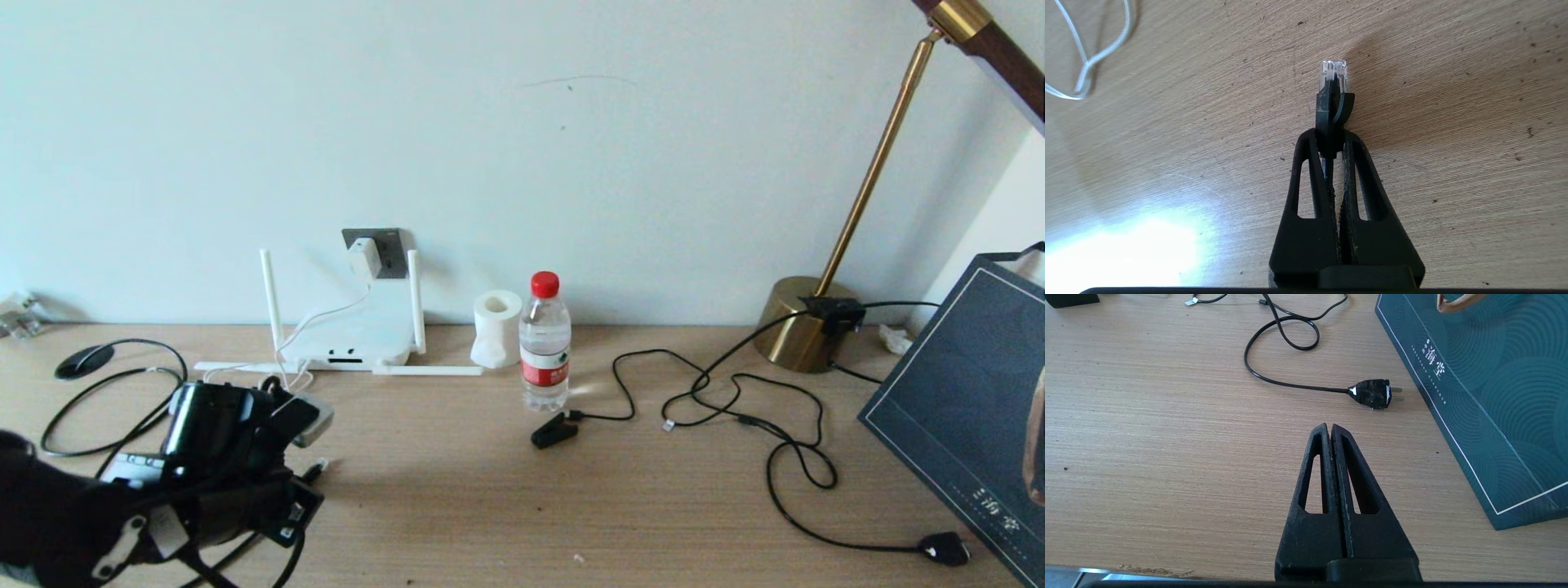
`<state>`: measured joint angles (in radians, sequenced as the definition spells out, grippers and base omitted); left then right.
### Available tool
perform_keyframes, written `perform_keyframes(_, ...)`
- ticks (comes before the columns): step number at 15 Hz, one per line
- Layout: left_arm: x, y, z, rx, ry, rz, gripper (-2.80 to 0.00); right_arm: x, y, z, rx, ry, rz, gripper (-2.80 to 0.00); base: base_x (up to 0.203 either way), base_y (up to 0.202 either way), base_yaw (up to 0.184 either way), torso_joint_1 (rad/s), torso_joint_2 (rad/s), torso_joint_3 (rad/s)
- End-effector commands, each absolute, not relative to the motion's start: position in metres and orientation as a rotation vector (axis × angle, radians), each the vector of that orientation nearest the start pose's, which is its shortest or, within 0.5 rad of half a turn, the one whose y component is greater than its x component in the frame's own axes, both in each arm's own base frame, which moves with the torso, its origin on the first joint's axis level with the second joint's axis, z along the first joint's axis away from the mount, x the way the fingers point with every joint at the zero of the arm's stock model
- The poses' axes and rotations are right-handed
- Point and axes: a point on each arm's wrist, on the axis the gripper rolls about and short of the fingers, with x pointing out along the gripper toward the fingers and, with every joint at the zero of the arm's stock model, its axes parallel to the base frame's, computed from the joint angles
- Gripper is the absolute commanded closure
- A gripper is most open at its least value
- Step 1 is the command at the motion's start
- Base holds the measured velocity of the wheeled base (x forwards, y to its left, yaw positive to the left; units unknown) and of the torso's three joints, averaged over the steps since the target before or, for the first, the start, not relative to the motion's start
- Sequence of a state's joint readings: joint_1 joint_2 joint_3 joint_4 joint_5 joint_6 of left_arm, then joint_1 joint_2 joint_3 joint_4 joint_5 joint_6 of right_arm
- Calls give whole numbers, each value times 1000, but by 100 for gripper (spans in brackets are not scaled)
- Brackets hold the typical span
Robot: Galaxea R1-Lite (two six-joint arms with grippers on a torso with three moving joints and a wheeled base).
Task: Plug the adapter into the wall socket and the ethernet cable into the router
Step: Hand it to the other hand
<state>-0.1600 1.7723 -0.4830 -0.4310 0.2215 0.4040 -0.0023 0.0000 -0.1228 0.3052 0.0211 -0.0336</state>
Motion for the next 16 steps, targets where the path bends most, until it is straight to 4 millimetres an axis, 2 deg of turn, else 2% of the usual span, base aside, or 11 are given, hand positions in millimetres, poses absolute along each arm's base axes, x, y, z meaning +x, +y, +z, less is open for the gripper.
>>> perform_keyframes(1,246,-36,78,474,806,-188,0,-35,1,78,-31,184,24,0,0,0,0,0,0,0)
perform_keyframes(4,241,-34,91,298,827,-248,0,-35,1,78,-32,185,22,0,0,0,0,0,0,0)
perform_keyframes(6,244,-30,104,122,873,-280,0,-35,1,78,-32,184,23,0,0,0,0,0,0,0)
perform_keyframes(9,253,-7,116,-142,922,-294,0,-35,1,78,-33,184,23,0,0,0,0,0,0,0)
perform_keyframes(12,258,13,113,-227,933,-256,0,-35,1,78,-33,184,23,0,0,0,0,0,0,0)
perform_keyframes(16,270,17,121,-247,902,-237,0,-35,1,78,-32,184,24,0,0,0,0,0,0,0)
